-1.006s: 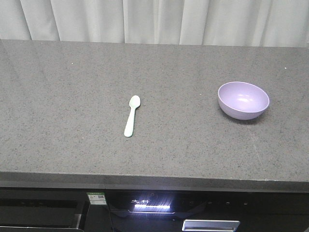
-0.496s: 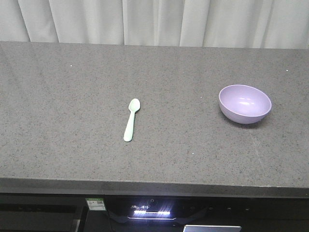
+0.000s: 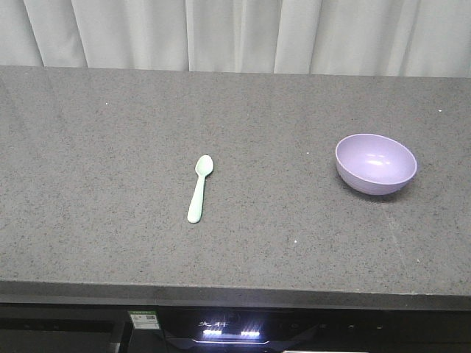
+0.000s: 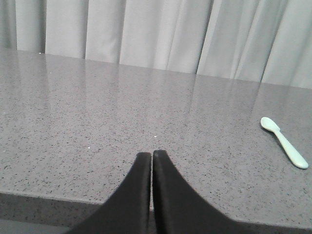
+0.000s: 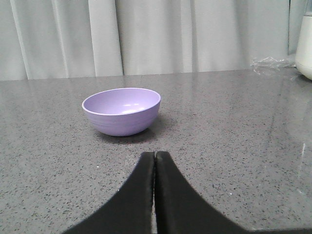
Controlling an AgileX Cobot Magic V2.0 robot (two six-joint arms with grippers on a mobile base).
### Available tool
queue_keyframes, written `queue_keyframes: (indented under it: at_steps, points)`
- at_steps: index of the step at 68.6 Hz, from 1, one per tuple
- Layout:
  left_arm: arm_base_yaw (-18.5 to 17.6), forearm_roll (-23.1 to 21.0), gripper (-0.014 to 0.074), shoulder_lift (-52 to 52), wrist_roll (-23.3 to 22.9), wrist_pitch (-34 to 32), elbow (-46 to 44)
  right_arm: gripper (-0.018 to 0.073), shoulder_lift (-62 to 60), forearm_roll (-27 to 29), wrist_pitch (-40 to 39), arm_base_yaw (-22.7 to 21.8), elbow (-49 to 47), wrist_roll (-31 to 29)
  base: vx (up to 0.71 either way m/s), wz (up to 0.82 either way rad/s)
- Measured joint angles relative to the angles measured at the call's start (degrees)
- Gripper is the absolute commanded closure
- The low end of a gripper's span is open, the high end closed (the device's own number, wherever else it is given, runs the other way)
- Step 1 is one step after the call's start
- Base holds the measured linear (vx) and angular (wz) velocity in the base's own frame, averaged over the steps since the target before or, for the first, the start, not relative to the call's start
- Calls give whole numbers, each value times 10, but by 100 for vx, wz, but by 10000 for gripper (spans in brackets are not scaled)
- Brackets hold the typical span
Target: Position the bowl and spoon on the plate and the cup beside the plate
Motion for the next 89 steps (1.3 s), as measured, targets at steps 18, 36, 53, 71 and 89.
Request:
queue_keyframes:
  at_steps: [18,36,53,71,89]
  points:
    - [0,0,602,0,0,0,0,561,0,0,0,0,0,0,2,0]
    - [0,0,602,0,0,0,0,561,0,0,0,0,0,0,2,0]
    - [0,0,602,0,0,0,0,561,0,0,0,0,0,0,1,0]
    - [0,0,602,0,0,0,0,561,0,0,0,0,0,0,0,0]
    - [0,0,602,0,0,0,0,561,0,0,0,0,0,0,0,0]
